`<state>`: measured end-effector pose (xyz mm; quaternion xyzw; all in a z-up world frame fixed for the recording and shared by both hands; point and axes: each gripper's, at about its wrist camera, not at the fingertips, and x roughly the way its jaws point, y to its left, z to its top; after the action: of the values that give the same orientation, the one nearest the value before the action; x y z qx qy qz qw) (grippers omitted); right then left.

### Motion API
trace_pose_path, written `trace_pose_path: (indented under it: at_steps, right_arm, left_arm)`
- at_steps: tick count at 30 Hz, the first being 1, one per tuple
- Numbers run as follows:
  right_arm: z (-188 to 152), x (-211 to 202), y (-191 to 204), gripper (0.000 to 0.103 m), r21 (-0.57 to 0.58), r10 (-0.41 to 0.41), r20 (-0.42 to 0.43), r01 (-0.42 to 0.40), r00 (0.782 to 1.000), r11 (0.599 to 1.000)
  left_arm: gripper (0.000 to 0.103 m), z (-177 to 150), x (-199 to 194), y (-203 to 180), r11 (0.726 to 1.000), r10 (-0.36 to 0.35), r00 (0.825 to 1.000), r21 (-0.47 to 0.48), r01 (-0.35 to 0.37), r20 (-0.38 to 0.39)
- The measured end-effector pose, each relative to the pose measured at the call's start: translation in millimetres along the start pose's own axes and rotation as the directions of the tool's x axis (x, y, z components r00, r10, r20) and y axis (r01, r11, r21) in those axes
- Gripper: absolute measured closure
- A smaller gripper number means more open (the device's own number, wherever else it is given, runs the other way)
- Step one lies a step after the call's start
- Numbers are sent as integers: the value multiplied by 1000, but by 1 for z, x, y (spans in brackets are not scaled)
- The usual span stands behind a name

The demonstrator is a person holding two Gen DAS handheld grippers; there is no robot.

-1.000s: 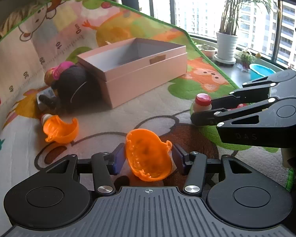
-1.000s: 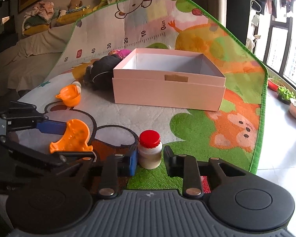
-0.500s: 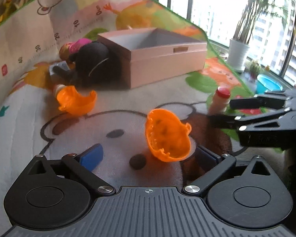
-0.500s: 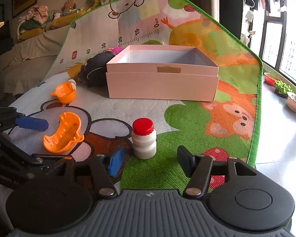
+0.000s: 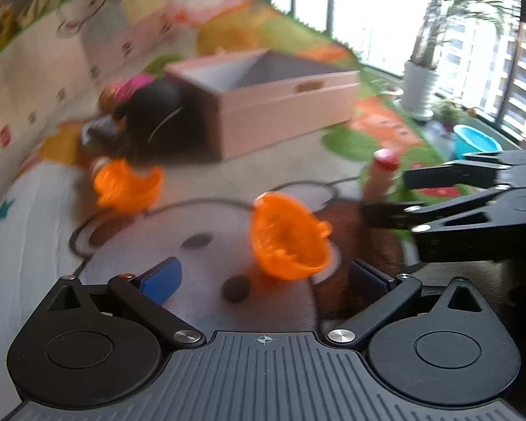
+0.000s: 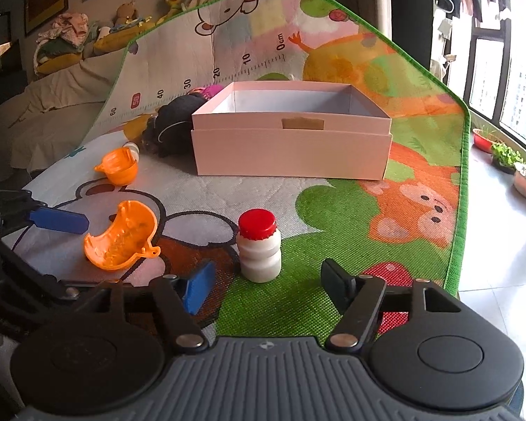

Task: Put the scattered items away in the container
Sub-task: 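Lift the pumpkin half with the left tool while the right tool carries the bottle toward the box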

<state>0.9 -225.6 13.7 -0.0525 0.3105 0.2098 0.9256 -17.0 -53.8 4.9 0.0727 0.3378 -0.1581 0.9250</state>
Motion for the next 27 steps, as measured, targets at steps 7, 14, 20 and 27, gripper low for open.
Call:
trace_pose_path:
  at_steps: [7,14,20,27]
  right_arm:
    - [5,-6,-1,34,-6,-29,8,29,1000,1000]
    - [8,-1,-2,35,-20,-30,-5,30,1000,999]
    - [7,0,-4,35,-22,-30,-10,30,999,999]
    - [15,1,1,36,-40,-9,6,9,1000,999]
  left_arm:
    - [36,9,-1,-19,994,-16,998,107,9,57]
    - [24,15,11,-12,999,-15,999,42,13,50]
    - [32,15,14,-17,995,5,999,98,-10,53]
    - [42,7,8,-16,992,14,999,125,-20,49]
